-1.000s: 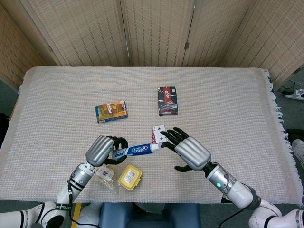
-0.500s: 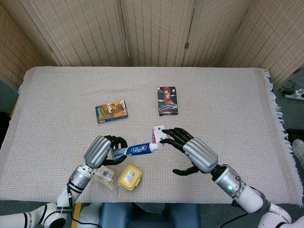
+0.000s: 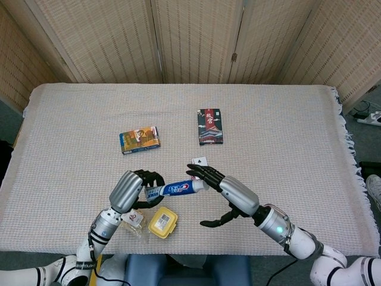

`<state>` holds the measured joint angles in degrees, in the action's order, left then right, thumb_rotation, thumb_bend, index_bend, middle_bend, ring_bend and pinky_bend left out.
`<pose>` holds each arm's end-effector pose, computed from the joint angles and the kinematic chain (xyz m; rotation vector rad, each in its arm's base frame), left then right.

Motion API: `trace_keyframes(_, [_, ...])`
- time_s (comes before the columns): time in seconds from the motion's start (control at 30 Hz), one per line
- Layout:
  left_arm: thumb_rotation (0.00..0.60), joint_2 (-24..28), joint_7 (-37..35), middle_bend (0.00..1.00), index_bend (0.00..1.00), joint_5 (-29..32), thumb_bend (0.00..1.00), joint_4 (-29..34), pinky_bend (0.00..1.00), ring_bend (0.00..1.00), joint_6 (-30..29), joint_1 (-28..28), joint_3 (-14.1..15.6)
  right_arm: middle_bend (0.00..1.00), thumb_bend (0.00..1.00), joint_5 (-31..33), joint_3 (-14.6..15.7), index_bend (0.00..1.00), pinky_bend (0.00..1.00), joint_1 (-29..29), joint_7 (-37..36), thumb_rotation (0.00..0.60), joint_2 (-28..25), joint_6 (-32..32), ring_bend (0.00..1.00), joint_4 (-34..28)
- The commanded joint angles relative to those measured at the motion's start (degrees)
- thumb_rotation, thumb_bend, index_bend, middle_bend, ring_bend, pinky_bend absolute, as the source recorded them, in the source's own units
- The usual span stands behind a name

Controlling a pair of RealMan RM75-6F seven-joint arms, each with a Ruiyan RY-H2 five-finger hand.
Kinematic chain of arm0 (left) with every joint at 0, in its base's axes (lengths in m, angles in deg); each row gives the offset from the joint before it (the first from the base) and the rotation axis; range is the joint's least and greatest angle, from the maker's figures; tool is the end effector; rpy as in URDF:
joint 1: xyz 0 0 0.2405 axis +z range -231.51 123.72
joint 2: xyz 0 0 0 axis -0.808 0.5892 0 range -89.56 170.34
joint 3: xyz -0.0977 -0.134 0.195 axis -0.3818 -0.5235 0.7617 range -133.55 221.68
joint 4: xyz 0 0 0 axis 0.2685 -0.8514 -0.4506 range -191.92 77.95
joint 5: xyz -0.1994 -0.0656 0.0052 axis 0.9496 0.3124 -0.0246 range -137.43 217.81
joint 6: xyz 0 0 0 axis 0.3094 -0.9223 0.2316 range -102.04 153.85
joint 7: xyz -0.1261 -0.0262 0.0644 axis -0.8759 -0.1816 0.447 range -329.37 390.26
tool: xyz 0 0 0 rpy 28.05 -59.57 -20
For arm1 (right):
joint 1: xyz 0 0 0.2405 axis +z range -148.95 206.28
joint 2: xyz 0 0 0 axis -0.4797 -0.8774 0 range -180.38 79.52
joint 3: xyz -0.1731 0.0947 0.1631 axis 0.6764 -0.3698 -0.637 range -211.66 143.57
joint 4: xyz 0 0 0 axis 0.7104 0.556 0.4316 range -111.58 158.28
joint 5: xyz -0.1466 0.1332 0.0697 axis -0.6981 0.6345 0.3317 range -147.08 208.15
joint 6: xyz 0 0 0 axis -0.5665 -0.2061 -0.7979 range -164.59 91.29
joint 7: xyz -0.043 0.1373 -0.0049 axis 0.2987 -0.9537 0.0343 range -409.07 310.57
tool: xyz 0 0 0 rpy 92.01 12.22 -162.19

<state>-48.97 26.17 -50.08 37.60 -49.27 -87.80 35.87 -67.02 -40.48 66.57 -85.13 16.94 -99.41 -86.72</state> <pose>-0.1013 0.2763 0.0196 -1.7223 -1.0533 -1.6529 -0.0833 -0.2606 0.0773 1.9790 -1.5436 1.6950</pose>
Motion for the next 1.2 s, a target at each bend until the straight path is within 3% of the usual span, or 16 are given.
trace_keyframes(0.03, [0.6, -0.2, 0.11, 0.79, 0.78, -0.18, 0.7, -0.01, 0.62, 0.68, -0.18, 0.0, -0.05, 0.0, 0.24, 0.26, -0.22, 0.0, 0.0, 0.77, -0.62, 0.507, 1.26, -0.04, 0.0, 0.55])
trace_keyframes(0.73, [0.6, -0.65, -0.7, 0.79, 0.78, 0.91, 0.7, 1.96, 0.61, 0.68, 0.06, -0.52, -1.56, 0.0, 0.24, 0.84, -1.49, 0.0, 0.0, 2.97, -2.24, 0.506, 7.27, -3.02, 0.0, 2.47])
trace_keyframes(1.2, [0.6, -0.6, -1.46, 0.79, 0.78, 1.52, 0.7, 1.85, 0.61, 0.68, 0.01, -0.5, -2.0, 0.0, 0.24, -1.25, -0.74, 0.0, 0.0, 3.34, -6.5, 0.504, 7.75, -6.22, 0.0, 4.03])
